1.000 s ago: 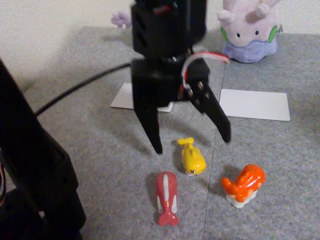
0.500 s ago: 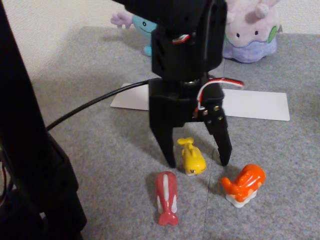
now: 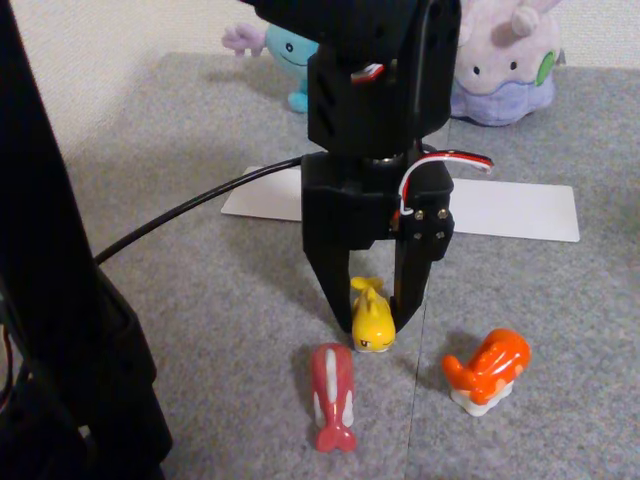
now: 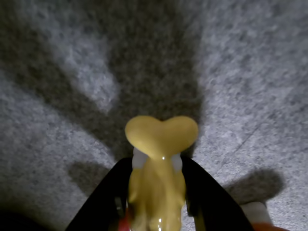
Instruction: Wooper wants to eat egg sudhi, and Goomy wants to eat shrimp sushi
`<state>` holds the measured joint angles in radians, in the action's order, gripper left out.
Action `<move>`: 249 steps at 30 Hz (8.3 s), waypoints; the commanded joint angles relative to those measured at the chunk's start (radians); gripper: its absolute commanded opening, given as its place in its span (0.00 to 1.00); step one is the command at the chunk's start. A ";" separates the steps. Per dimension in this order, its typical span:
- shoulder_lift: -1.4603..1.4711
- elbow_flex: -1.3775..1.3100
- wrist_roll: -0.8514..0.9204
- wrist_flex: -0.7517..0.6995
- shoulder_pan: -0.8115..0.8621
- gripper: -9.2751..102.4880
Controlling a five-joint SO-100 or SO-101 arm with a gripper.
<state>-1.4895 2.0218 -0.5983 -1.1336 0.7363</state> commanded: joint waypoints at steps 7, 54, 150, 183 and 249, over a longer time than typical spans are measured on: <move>-0.141 0.000 -0.041 -0.126 -0.054 0.10; 0.301 -0.831 -0.792 -0.212 -0.523 0.13; -0.529 0.114 0.528 -0.531 0.091 0.46; -0.502 0.114 -0.439 -0.038 0.301 0.46; -0.362 -0.121 -0.592 -0.179 0.071 0.13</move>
<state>-1.7825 1.9788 -1.1873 -1.2640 0.8253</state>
